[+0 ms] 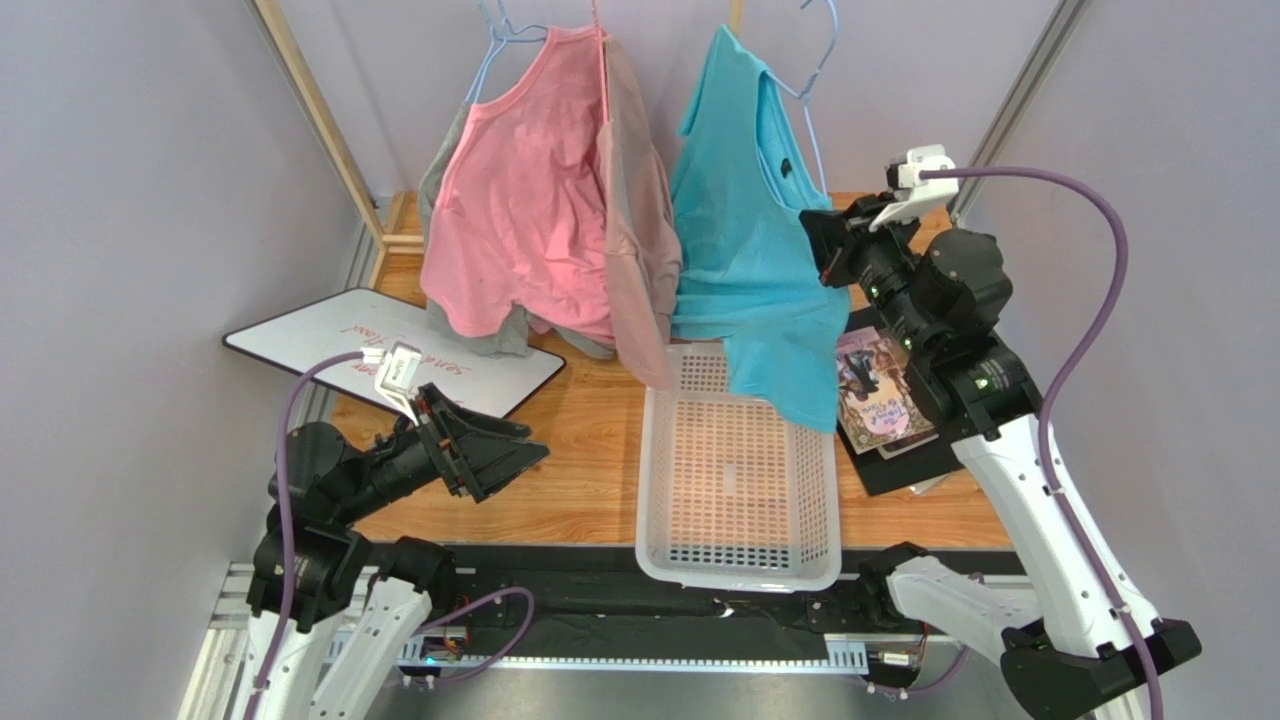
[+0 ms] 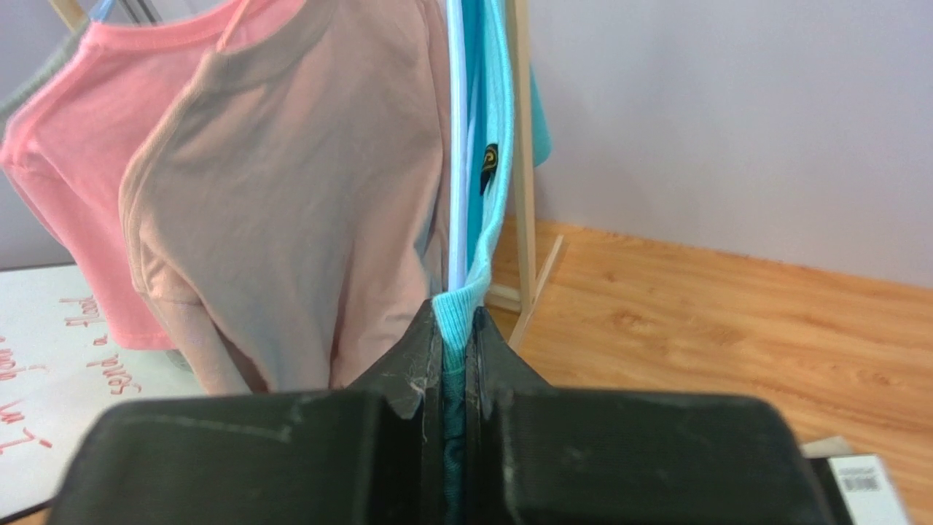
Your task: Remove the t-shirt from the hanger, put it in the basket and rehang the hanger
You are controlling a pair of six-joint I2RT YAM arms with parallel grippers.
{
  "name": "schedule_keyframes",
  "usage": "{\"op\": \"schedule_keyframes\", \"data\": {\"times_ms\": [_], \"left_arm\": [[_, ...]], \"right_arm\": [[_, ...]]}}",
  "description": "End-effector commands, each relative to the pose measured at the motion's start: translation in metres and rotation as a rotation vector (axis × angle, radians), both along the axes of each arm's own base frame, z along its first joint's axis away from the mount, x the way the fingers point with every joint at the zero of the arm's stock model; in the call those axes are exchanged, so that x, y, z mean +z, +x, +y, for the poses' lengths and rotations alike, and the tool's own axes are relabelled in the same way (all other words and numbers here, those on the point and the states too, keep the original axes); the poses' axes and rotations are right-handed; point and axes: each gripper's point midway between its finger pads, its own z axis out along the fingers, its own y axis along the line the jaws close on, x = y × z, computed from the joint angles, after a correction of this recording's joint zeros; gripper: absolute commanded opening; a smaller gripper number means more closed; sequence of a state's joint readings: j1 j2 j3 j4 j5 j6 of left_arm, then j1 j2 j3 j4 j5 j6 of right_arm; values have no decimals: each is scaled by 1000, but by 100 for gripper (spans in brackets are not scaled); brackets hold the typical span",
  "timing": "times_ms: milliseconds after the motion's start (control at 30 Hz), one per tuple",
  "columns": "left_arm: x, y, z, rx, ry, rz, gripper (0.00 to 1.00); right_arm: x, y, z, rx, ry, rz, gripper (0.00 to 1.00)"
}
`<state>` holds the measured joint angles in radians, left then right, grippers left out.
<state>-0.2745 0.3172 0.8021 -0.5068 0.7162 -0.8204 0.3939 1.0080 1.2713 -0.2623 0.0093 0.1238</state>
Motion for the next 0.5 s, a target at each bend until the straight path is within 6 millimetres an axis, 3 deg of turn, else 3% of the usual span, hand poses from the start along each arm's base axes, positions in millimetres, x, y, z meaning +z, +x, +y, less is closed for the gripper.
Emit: {"op": "schedule_keyframes", "data": {"times_ms": [0, 67, 100, 200, 233, 300, 333, 400, 467], "left_arm": [[19, 0, -5, -27, -77, -46, 86], [20, -1, -4, -26, -83, -52, 86], [19, -1, -5, -31, -81, -48, 86], [17, -3, -4, -30, -79, -45, 86], [17, -5, -4, -29, -79, -52, 86], [16, -6, -3, -27, -75, -57, 86], [16, -6, -3, -27, -70, -62, 87], [17, -6, -2, -25, -61, -66, 87], [17, -3, -3, -24, -45, -69, 88]], "right_arm": [[99, -21, -25, -75, 20, -238, 0], [116, -16, -23, -77, 16, -264, 0], [143, -24, -27, -84, 35, -318, 0], [167, -16, -32, -130, 17, -367, 0], [189, -22, -37, -144, 29, -416, 0], [201, -11, -42, -193, 8, -436, 0], [221, -20, -48, -212, 21, -480, 0], [228, -13, -51, -245, 5, -488, 0], [246, -23, -54, -245, 22, -528, 0]]}}
